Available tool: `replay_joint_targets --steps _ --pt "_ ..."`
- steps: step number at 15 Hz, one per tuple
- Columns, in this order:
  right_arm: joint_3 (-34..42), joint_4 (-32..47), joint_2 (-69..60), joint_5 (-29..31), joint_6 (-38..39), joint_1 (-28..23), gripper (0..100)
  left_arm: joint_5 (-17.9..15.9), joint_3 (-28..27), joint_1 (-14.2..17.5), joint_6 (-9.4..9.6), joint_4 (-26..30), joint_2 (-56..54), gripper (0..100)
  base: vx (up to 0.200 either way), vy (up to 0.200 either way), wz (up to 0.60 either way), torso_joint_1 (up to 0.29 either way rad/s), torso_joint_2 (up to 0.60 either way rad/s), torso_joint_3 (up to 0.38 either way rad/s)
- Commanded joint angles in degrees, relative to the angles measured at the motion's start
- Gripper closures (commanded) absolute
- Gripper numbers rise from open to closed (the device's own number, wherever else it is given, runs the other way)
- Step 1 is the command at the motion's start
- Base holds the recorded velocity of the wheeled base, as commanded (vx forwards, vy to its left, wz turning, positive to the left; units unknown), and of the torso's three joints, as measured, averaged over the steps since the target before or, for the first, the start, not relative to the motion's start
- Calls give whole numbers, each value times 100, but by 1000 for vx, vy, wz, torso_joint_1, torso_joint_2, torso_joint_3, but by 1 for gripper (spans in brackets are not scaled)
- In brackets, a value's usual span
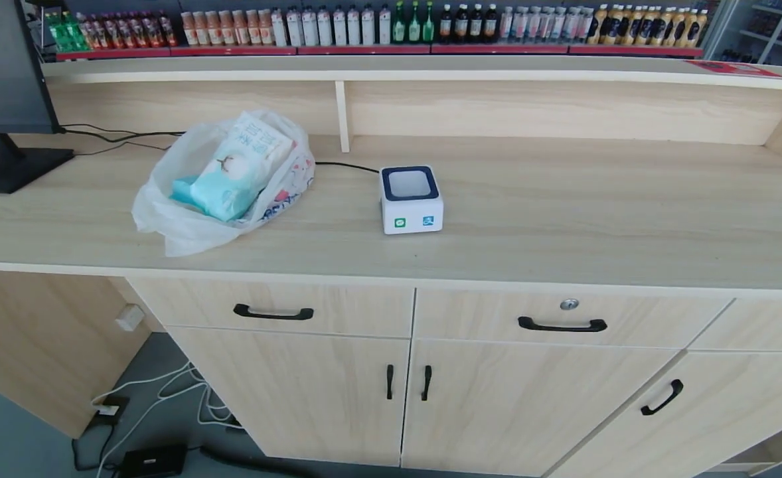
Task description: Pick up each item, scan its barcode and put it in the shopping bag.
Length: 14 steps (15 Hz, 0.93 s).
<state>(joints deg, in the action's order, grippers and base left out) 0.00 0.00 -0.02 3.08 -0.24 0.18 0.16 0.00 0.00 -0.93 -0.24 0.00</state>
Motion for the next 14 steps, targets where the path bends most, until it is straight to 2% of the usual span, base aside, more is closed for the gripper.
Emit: replay_joint_targets --steps 1,5,14 --pt "0 0 2 -1 7 -1 0 2 0 0 -13 -2 0 0 -200 0 0 -2 -2 -2" --pt "0 0 2 -1 7 -1 0 2 0 9 -4 -2 0 0 -200 0 0 4 1 1" --pt "0 -18 2 17 209 -1 0 -7 0 9 40 -2 0 0 0 0 0 0 0 0"
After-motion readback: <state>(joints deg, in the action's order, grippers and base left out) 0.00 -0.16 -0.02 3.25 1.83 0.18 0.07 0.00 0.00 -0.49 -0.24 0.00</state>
